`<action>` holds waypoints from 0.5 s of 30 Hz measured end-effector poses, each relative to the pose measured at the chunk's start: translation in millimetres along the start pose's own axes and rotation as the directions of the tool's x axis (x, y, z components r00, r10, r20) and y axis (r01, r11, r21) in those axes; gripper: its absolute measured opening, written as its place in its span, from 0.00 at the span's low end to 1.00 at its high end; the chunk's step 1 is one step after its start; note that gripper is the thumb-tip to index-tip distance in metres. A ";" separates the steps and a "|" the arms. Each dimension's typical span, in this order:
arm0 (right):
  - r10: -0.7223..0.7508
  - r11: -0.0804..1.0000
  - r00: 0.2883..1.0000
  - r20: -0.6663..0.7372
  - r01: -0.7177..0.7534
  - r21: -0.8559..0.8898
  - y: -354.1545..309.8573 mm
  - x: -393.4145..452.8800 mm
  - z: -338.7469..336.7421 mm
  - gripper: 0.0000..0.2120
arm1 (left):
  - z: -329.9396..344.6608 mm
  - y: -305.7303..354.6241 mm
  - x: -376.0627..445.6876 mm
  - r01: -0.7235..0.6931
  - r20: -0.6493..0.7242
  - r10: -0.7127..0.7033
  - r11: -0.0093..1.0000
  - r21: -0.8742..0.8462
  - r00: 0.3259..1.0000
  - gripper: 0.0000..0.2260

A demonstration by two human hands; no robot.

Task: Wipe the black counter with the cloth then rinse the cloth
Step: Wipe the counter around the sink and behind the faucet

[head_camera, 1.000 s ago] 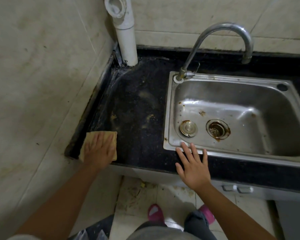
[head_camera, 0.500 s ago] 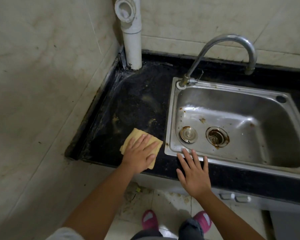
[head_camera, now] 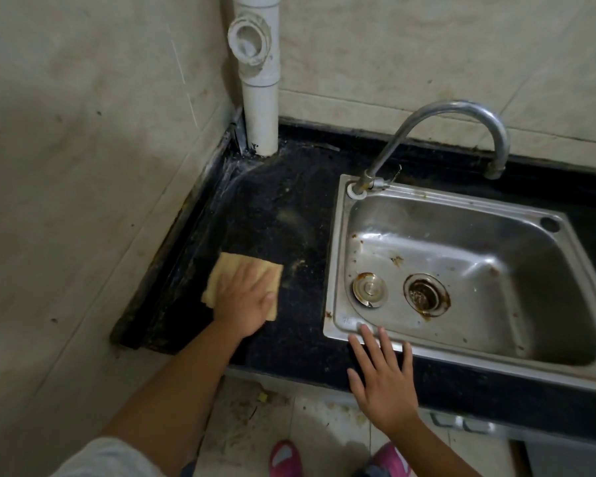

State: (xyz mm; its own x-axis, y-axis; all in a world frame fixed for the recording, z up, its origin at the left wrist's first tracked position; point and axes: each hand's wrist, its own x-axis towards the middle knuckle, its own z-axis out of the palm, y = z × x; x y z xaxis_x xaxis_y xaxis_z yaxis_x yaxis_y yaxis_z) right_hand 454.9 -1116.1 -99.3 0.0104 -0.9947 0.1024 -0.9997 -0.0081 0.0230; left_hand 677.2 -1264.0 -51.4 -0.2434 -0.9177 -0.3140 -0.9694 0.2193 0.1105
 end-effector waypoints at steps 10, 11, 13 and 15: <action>-0.018 1.000 1.000 0.007 0.018 -0.004 2.5 -0.4 -1.3 0.25 | 8.6 36.7 -2.5 -0.232 0.032 0.231 0.971 0.058 0.972 0.22; -0.023 1.000 1.000 0.000 0.023 -0.008 2.1 -0.3 -1.2 0.25 | 7.2 23.9 0.4 -0.200 0.031 0.198 0.978 0.060 0.980 0.22; -0.020 1.000 1.000 -0.006 0.020 -0.008 1.5 -0.4 -0.5 0.25 | -0.1 -5.1 9.1 -0.122 0.019 0.121 0.989 0.088 0.992 0.22; -0.018 1.000 1.000 -0.011 0.018 -0.011 2.7 -0.4 -1.0 0.25 | -8.8 -29.7 16.8 -0.018 0.053 0.015 0.998 0.060 0.998 0.23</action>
State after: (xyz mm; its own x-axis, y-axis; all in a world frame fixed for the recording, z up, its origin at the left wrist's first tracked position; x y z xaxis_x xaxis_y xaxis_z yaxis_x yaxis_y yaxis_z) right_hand 452.1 -1115.6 -98.3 0.0290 -0.9932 0.1129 -0.9990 -0.0251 0.0360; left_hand 702.2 -1288.9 -51.7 -0.2590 -0.8956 -0.3617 -0.9651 0.2550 0.0597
